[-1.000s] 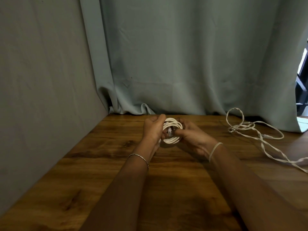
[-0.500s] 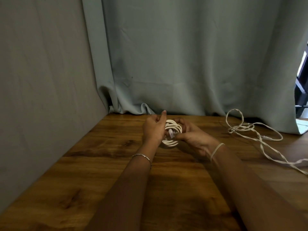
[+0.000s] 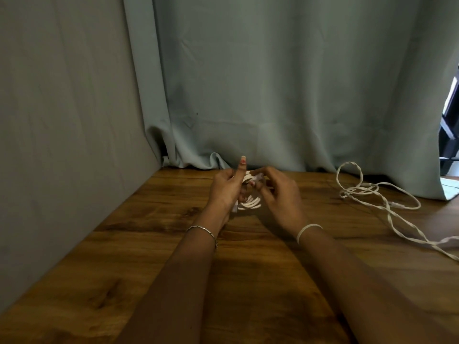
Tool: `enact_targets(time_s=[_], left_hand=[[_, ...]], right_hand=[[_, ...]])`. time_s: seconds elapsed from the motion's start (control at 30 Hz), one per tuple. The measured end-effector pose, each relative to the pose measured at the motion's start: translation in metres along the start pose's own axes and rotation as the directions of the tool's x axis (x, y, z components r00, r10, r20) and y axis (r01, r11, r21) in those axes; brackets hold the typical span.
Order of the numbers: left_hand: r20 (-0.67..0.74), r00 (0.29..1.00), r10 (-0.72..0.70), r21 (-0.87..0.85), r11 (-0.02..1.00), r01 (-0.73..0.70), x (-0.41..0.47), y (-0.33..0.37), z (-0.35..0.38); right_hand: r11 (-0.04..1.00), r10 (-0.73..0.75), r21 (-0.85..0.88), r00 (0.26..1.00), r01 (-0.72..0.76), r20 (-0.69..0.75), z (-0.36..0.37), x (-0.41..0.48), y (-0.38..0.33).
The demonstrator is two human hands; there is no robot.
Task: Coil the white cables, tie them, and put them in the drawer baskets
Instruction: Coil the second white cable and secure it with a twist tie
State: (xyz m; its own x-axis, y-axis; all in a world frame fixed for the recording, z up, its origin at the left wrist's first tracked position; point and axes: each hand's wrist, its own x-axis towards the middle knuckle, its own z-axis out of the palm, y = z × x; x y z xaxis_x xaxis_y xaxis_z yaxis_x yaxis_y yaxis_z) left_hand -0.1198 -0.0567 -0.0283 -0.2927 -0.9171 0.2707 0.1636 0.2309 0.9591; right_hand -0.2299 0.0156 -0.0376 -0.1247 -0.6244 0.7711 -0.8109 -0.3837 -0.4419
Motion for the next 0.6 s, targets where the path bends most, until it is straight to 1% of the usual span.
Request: enact_targets(time_s=[0.07, 0.13, 0.2, 0.27, 0.43, 0.6], left_hand=[[0.09, 0.996, -0.002, -0.04, 0.999, 0.005, -0.0027, 0.0016, 0.001], [0.179, 0.984, -0.009, -0.073, 0.997, 0.022, -0.0037, 0.0006, 0.0005], [0.233, 0.972, -0.018, -0.108, 0.993, 0.044, -0.0043, -0.0019, 0.0003], [0.224, 0.975, -0.017, -0.117, 0.992, 0.044, -0.0043, -0.0036, 0.0021], [0.185, 0.976, 0.115, -0.017, 0.993, -0.113, -0.004, -0.0048, 0.0082], [0.208, 0.964, 0.164, 0.076, 0.98, -0.183, -0.0054, -0.0006, 0.0088]], right_hand=[[1.0, 0.008, -0.008, 0.999, -0.009, -0.05, -0.0004, -0.0001, 0.001], [0.999, 0.045, 0.003, 0.997, -0.045, -0.06, -0.0016, -0.0003, 0.0045], [0.998, 0.06, -0.002, 0.995, -0.06, -0.074, -0.002, -0.0003, 0.0081], [0.998, 0.068, 0.004, 0.993, -0.068, -0.094, -0.0014, 0.001, 0.0087], [0.993, 0.118, 0.027, 0.985, -0.116, -0.129, 0.0009, 0.0033, 0.0041], [0.985, 0.158, 0.092, 0.973, -0.144, -0.167, 0.0025, 0.0032, 0.0034]])
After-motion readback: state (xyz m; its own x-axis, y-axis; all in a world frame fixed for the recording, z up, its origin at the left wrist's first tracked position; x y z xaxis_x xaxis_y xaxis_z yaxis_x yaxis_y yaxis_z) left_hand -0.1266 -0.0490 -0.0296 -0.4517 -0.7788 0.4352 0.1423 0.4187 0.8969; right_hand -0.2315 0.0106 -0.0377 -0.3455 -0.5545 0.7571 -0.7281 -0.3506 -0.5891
